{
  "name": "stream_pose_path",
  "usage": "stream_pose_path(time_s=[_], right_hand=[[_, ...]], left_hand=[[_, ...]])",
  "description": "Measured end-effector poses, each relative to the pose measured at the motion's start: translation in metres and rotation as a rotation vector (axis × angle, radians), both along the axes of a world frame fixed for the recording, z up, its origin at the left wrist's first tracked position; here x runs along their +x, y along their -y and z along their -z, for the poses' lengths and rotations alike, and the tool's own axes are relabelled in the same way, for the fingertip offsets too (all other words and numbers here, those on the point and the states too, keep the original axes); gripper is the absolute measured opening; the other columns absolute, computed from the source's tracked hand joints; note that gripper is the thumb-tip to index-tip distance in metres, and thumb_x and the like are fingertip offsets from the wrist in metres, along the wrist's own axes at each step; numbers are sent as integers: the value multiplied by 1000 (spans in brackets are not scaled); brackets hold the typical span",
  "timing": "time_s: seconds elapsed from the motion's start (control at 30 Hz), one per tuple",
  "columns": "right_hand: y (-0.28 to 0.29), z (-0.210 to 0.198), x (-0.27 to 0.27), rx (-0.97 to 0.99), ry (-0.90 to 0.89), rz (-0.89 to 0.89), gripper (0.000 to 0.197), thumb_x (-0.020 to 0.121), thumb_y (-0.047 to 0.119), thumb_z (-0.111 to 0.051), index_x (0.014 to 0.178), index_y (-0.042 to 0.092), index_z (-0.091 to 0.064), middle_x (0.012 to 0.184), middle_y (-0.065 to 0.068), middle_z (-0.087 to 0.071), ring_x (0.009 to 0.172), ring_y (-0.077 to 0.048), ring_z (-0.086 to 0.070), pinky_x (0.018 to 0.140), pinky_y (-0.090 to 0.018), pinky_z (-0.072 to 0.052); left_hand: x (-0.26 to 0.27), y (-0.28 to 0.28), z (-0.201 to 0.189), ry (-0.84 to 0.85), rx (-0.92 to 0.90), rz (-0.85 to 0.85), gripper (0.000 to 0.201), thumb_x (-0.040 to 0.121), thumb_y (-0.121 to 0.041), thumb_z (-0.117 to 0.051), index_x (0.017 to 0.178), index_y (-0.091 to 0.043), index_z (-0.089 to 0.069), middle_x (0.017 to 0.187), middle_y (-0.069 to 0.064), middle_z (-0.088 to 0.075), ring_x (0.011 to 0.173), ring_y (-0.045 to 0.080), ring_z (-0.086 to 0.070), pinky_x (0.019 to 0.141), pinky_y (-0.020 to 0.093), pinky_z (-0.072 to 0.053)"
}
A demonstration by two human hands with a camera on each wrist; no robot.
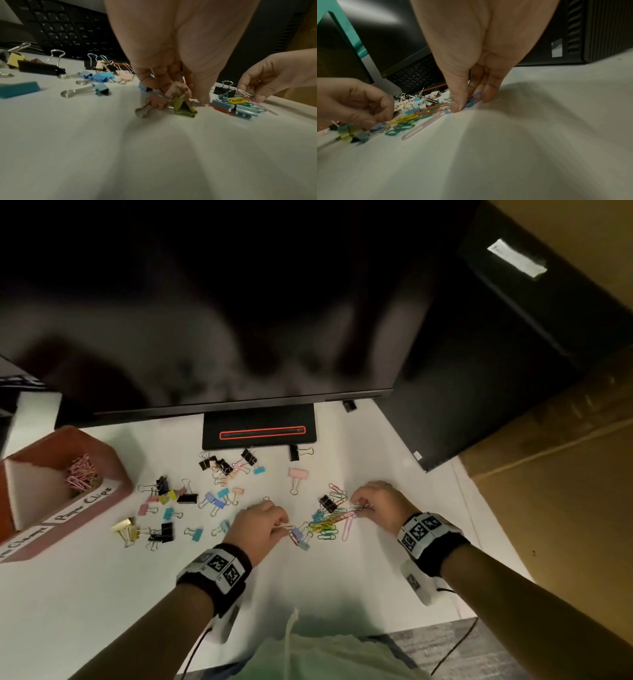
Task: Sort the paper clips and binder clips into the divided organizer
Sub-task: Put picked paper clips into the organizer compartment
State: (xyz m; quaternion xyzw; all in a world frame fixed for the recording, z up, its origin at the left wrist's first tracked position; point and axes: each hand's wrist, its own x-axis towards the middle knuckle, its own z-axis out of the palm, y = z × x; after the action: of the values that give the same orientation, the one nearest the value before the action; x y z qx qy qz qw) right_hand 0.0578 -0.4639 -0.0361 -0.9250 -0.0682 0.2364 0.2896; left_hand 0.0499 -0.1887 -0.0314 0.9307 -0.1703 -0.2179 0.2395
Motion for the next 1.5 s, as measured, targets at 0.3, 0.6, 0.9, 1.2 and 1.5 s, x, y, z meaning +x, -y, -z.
stream_pose_path(time_s=[0.3,0.6,0.9,1.2,1.5], right_hand=[[5,-10,-2,41,17,48,11,79,13,-71,88,6,-68,84,-5,-60,78,-15,-50,77,-29,-46],[8,-21,-17,141,6,16,34,78,11,-72,111,9,-65,88,-6,-63,81,-18,-57,80,-29,-48],[-20,-5,-10,1,-1,-76,30,81,18,-68,111,13,-66,106,-11,-61,104,-27,-55,91,-30,-45],[-18,0,-10,-9,75,-65,23,84,23,-65,102,10,-68,102,-11,-65,100,-29,-58,88,-33,-47],[-8,-20,-10,9,175,12,16,84,18,-65,97,11,-69,94,-9,-67,91,-27,-61,82,-27,-46]], left_hand=[[6,14,-2,-10,138,62,10,90,-19,-51,92,-15,-61,96,1,-59,91,21,-54,85,35,-41],[-7,54,-17,-9,-159,211,5,81,-12,-62,80,-16,-64,89,-5,-52,76,7,-48,73,25,-46],[-7,67,3,91,-19,138,17,71,0,-67,68,-14,-58,82,-1,-58,70,17,-54,61,34,-50],[9,62,-3,-69,1,81,16,90,-10,-50,104,-9,-58,99,8,-57,90,21,-55,79,28,-45],[23,1,-50,54,-198,-197,17,86,-12,-60,102,-11,-63,92,-1,-61,81,10,-57,77,21,-49]])
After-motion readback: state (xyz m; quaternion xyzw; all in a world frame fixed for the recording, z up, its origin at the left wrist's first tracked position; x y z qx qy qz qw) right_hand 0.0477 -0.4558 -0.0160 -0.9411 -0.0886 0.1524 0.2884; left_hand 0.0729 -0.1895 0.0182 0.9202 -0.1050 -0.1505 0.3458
